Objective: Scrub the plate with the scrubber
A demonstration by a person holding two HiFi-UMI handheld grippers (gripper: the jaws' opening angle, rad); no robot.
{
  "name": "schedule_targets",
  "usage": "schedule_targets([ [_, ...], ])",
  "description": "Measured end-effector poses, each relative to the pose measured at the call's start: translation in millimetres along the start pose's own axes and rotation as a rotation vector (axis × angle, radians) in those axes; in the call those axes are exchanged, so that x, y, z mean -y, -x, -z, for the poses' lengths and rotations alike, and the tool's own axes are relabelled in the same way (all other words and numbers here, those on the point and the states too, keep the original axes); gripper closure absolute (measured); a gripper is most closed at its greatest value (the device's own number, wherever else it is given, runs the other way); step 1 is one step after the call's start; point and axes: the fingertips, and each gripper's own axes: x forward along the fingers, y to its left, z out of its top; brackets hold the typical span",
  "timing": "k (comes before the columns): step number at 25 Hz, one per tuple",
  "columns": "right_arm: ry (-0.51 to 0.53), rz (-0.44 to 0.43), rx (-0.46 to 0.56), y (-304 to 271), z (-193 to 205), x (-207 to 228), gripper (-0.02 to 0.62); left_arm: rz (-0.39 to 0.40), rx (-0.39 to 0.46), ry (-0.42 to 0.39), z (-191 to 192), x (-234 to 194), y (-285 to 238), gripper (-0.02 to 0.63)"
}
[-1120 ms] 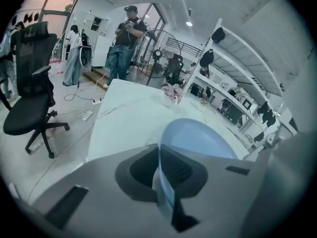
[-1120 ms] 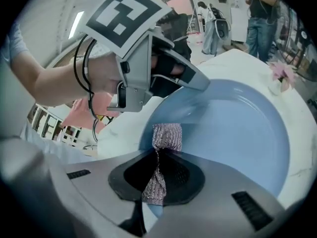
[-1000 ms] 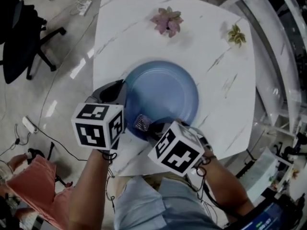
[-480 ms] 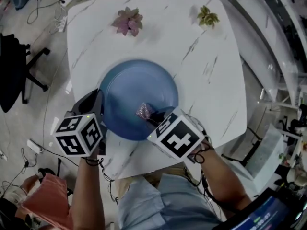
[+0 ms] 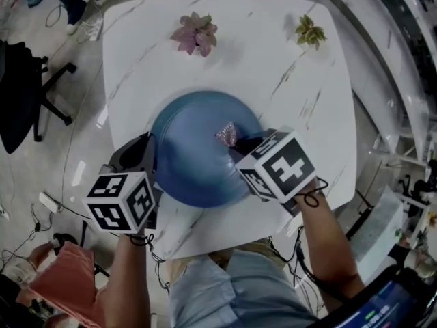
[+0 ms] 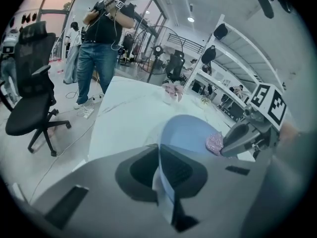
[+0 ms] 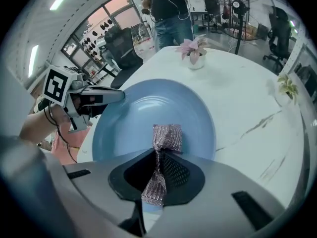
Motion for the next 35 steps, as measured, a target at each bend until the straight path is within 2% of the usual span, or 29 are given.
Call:
schedule_targets([
  [5,0.037,0.023,-0.011,-3,-24,17,0.543,0.017,-0.015,0.001,-1,0,-1,0.591],
  [10,0.116,0.037,-0.024,-12,-55,19,0.543,0.014,-0.023,0.002,0,0,-3,0.591],
  [20,0.274,0.03,-0.035,-32,-93,-23,0.545,0.027,-0.059,0.026,3,2,-3,0.591],
  [27,0.319,-0.033,-0.032,-42,-87,-67,0.545,0.017,-0.053,0.03,1,-1,-3,0.591],
  [35,0.313,-0.131,-0.032,-47,-53,-118,0.545,0.02,-0.042,0.037,0,-3,-2,0.591],
])
